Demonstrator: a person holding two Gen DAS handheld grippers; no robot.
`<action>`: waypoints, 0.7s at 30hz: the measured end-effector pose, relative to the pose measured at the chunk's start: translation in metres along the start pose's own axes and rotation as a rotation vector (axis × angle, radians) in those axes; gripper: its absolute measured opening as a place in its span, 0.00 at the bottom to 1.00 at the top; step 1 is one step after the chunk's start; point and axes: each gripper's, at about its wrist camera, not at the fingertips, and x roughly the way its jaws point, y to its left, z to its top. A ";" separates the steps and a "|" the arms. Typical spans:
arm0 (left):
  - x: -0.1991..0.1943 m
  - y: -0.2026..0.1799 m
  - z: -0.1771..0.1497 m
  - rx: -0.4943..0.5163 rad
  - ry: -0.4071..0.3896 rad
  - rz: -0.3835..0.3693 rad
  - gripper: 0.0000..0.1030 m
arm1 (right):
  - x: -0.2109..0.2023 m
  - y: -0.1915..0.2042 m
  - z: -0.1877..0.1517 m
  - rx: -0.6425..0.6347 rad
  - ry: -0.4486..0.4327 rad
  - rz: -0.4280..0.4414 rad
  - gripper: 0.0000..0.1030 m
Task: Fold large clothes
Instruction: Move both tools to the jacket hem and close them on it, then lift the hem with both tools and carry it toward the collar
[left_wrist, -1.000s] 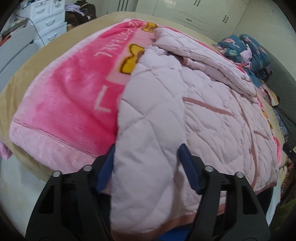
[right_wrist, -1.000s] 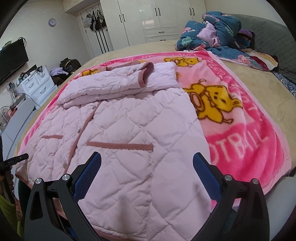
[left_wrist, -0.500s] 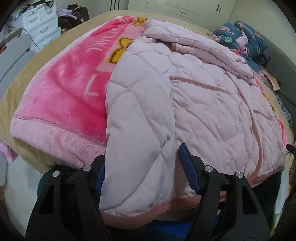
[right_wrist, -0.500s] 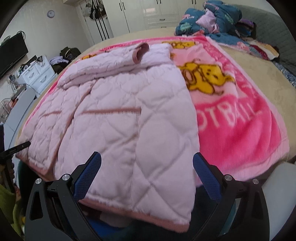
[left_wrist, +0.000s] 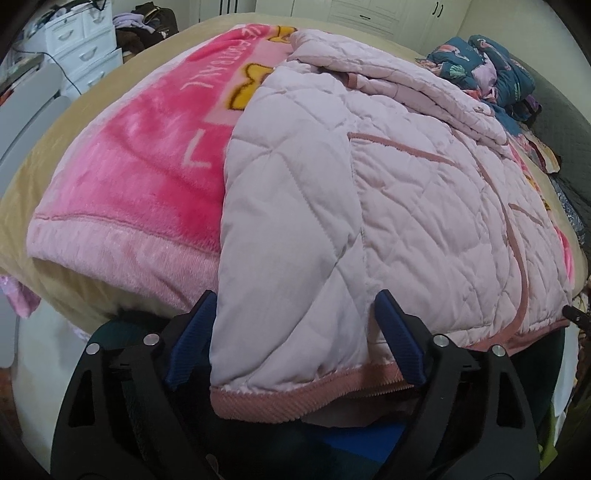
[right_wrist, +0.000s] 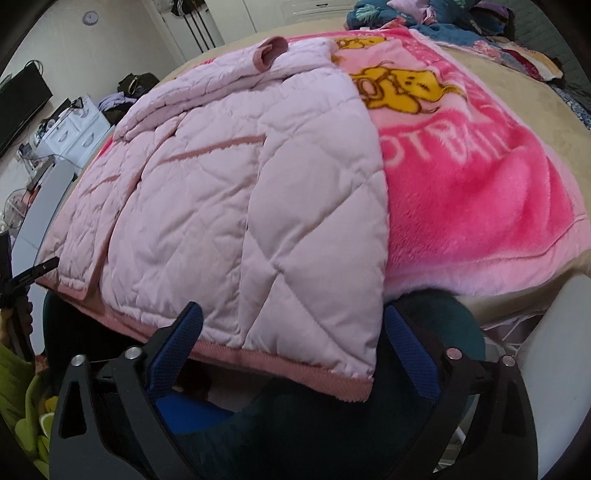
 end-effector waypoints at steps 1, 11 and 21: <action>0.000 0.001 0.000 -0.011 0.000 -0.008 0.77 | 0.003 0.000 -0.001 -0.008 0.014 -0.016 0.79; 0.003 0.009 0.000 -0.060 -0.011 -0.032 0.77 | 0.010 -0.013 -0.011 -0.006 0.062 0.005 0.53; -0.016 -0.008 0.007 -0.011 -0.074 -0.056 0.17 | -0.036 0.005 0.003 -0.086 -0.118 0.103 0.19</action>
